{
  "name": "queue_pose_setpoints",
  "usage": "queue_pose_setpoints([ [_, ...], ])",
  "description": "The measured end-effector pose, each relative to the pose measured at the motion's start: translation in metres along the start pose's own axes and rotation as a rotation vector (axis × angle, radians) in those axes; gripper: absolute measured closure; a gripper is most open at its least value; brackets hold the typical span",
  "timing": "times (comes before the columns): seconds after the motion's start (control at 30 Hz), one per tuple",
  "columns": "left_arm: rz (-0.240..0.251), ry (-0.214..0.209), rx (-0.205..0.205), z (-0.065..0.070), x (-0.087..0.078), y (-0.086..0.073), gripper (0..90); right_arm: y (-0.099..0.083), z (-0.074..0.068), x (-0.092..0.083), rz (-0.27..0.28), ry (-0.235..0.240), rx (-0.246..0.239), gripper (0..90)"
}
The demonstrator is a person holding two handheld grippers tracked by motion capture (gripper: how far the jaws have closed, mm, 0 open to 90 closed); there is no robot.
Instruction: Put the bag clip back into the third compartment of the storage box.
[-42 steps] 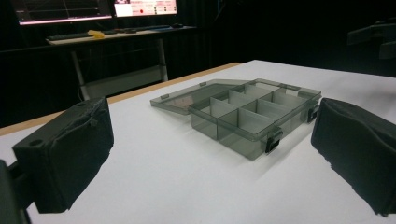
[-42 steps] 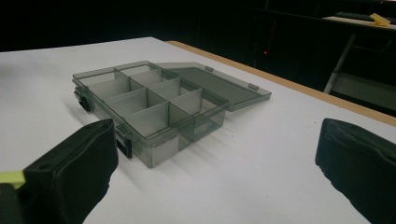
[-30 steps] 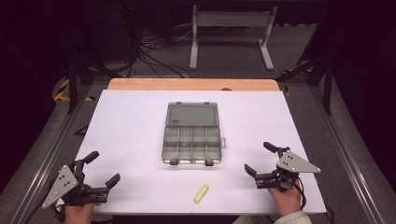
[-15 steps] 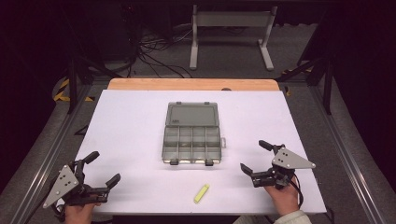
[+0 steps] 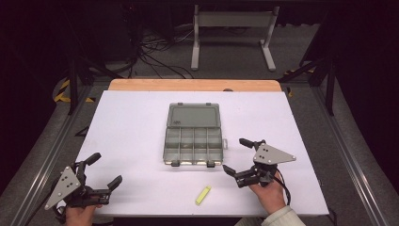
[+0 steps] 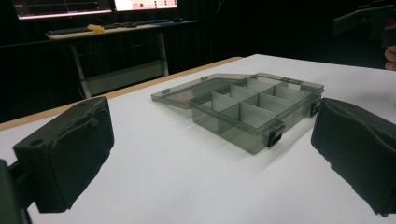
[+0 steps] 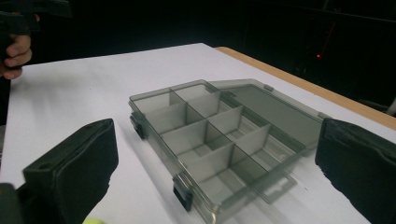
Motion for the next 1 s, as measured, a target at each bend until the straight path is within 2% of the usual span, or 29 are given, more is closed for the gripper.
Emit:
queue_pose_setpoints([
  [0.27,-0.007,-0.002,-0.007,0.000,0.001,-0.001,0.1,0.012,-0.015,0.024,0.027,0.079,0.011,0.3],
  [0.43,-0.007,-0.001,-0.007,-0.001,0.001,-0.001,0.1,0.022,-0.021,0.032,0.039,0.110,0.000,0.3],
  [0.57,-0.010,-0.001,-0.008,-0.001,0.001,-0.001,0.1,0.026,-0.024,0.034,0.028,0.124,-0.009,0.2],
  [0.67,-0.011,-0.002,-0.008,-0.001,0.000,-0.001,0.1,0.029,-0.027,0.033,0.005,0.154,-0.026,0.2],
  [0.8,-0.009,0.000,-0.010,-0.001,0.000,-0.001,0.1,0.031,-0.032,0.034,-0.068,0.211,-0.047,4.0],
  [0.87,-0.009,0.001,-0.006,-0.001,0.000,-0.001,0.1,0.031,-0.034,0.034,-0.080,0.220,-0.054,4.6],
  [1.0,-0.007,0.001,-0.007,-0.001,0.001,-0.001,0.1,0.032,-0.041,0.037,-0.169,0.281,-0.093,6.0],
])
Point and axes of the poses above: each handheld gripper's, and its own axes: x roughly forward along the jaws, y roughly out of its top, z roughly to its right, the point moved 7 cm from there along x, roughly forward along the jaws, and after that the axes turned 15 degrees about -x, right-handed, at the moved point
